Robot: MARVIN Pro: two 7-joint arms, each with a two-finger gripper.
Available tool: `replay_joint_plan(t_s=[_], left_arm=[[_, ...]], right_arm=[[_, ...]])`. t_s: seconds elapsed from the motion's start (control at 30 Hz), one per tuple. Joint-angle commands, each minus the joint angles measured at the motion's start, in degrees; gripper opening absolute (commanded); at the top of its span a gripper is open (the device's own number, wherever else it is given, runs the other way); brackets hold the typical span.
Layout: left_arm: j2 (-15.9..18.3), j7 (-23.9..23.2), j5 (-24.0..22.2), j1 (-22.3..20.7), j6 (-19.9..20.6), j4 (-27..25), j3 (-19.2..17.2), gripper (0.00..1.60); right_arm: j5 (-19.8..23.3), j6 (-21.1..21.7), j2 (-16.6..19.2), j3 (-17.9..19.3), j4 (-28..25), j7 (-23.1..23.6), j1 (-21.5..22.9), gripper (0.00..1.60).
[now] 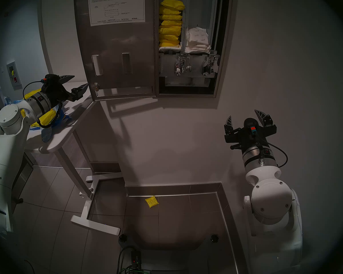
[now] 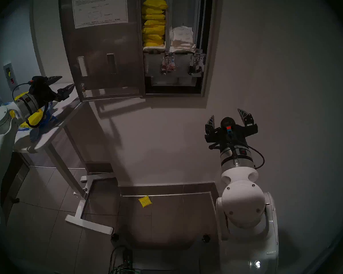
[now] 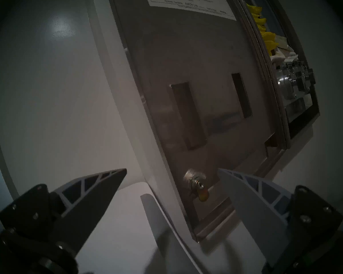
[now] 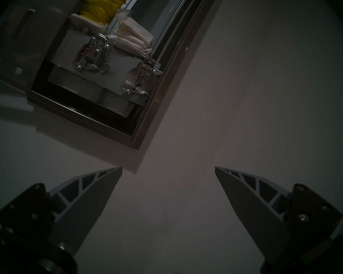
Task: Open the dispenser door, put the pads inside, close the door
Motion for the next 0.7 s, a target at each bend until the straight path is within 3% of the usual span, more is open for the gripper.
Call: replay_joint_plan(t_s=[0.0,0.67], left_arm=[[1.07,1.47,-1.13,-6.93,-1.49,0.22,1.18,1.6],[-0.64,3.78,-1.6,-13.9,-2.44,4.61,8.77,1.6]], right_arm=[[-0.08,-0.8,-0.05,0.13,-2.04,-0.62,0.63,1.6],[-0.05,-0.78,0.08,0.04,-2.02,-0.88,0.61,1.6]])
